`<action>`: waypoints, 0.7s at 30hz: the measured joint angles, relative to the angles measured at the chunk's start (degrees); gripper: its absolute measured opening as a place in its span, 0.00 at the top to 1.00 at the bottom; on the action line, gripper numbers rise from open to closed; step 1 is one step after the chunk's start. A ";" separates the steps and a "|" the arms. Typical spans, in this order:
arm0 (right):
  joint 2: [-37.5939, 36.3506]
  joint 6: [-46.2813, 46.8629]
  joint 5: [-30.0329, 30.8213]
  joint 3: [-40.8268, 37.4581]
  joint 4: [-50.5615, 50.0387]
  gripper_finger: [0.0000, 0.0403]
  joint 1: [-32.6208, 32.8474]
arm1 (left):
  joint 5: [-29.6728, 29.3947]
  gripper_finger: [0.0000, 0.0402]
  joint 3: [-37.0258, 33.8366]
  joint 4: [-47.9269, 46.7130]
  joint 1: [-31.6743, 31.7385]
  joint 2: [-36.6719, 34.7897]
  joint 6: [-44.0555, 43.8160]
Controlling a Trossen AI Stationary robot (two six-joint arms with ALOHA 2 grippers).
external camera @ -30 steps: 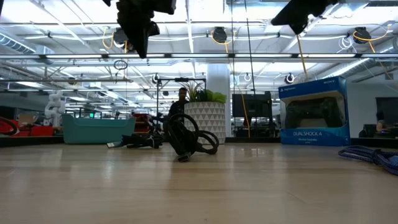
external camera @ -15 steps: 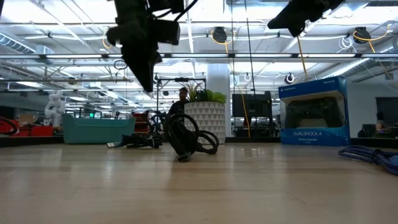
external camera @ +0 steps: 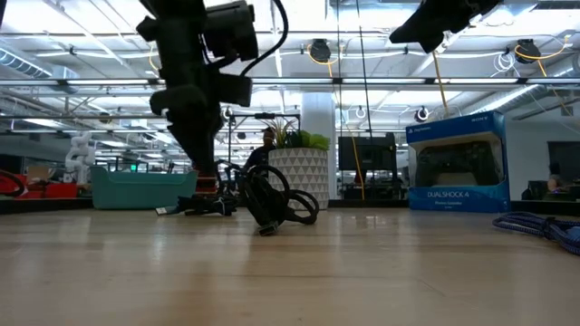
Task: Pick and place USB-C Cables
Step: Put the black USB cable into the blue bin
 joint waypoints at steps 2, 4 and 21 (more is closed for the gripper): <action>0.00 0.00 -0.02 0.00 -0.02 1.00 0.00 | 0.02 0.68 -1.32 2.52 0.37 0.00 0.71; 0.00 0.00 -0.02 0.00 0.00 1.00 0.00 | 0.10 0.62 -2.72 4.67 0.47 0.00 1.63; 0.00 0.00 -0.07 0.00 -0.02 1.00 0.00 | 0.37 0.60 -11.84 17.43 1.64 0.00 4.91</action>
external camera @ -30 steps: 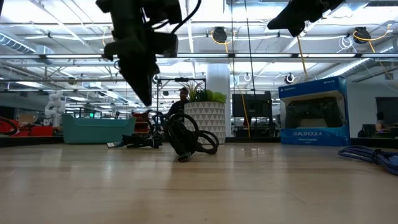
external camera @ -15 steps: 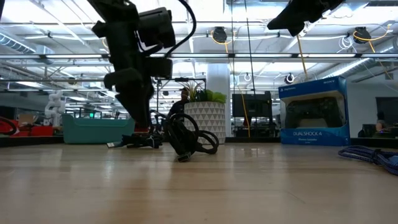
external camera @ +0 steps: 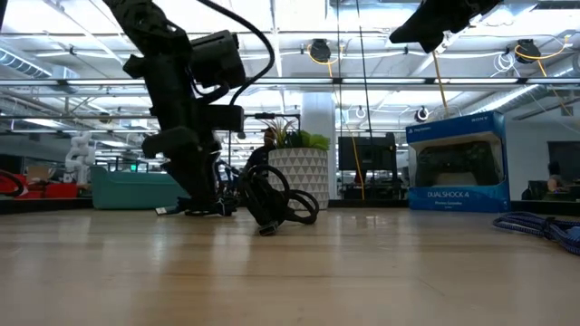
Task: Pick and place USB-C Cables
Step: Put the black USB cable into the blue bin
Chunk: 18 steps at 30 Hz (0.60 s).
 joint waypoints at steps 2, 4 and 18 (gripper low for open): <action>0.00 0.00 0.00 0.00 0.02 1.00 0.00 | 0.00 0.63 -0.49 0.13 0.25 0.00 -0.01; 0.00 0.00 0.00 0.00 0.00 1.00 0.00 | 0.00 0.68 -1.15 0.10 0.59 0.00 0.01; 0.00 0.15 -0.20 0.00 0.02 1.00 0.00 | -0.18 0.88 -2.31 1.18 1.37 0.00 -0.23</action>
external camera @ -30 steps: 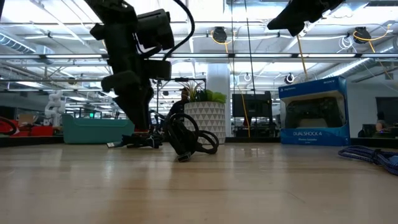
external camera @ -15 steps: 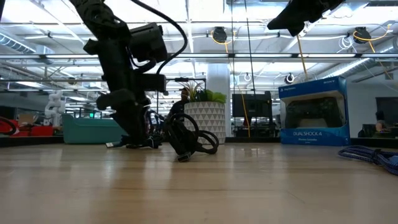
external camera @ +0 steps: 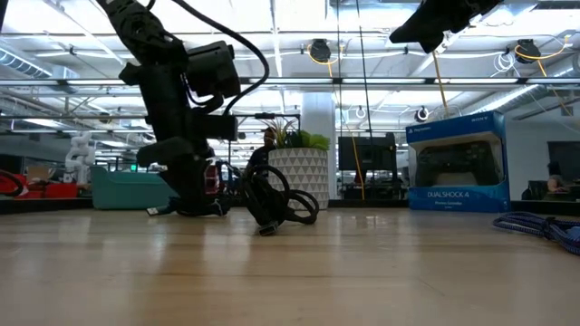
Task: Pick and place USB-C Cables
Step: Put the black USB cable into the blue bin
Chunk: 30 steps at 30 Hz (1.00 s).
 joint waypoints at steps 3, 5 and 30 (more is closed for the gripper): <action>0.00 0.02 0.00 0.00 -0.02 1.00 0.00 | 0.01 0.92 0.00 1.46 -0.02 0.00 -0.41; 0.00 0.02 0.00 0.00 0.00 1.00 0.00 | 0.03 0.92 0.00 2.44 -0.02 0.00 -1.26; -0.04 -0.22 0.00 -1.49 2.26 1.00 0.00 | 0.38 0.91 0.50 -3.99 -3.30 -19.53 -4.61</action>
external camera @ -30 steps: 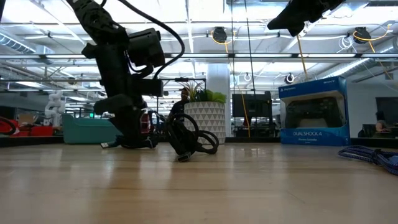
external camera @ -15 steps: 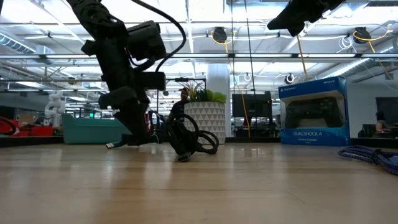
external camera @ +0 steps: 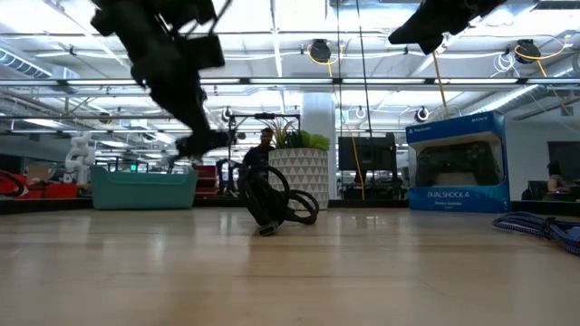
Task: Pick and place USB-C Cables
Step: Put the black USB cable into the blue bin
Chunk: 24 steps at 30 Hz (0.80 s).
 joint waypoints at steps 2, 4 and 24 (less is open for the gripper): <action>0.02 -0.70 0.00 -1.01 1.36 1.00 -0.01 | 0.01 0.91 0.00 -2.76 -0.26 -3.47 -0.64; 0.04 -1.62 0.00 -1.73 3.29 1.00 0.00 | 0.02 0.90 0.33 -3.99 -0.63 -6.75 -0.87; 0.02 -1.88 -0.04 -2.07 6.35 1.00 -0.01 | -1.78 0.91 30.26 -38.76 -5.49 -10.19 -4.94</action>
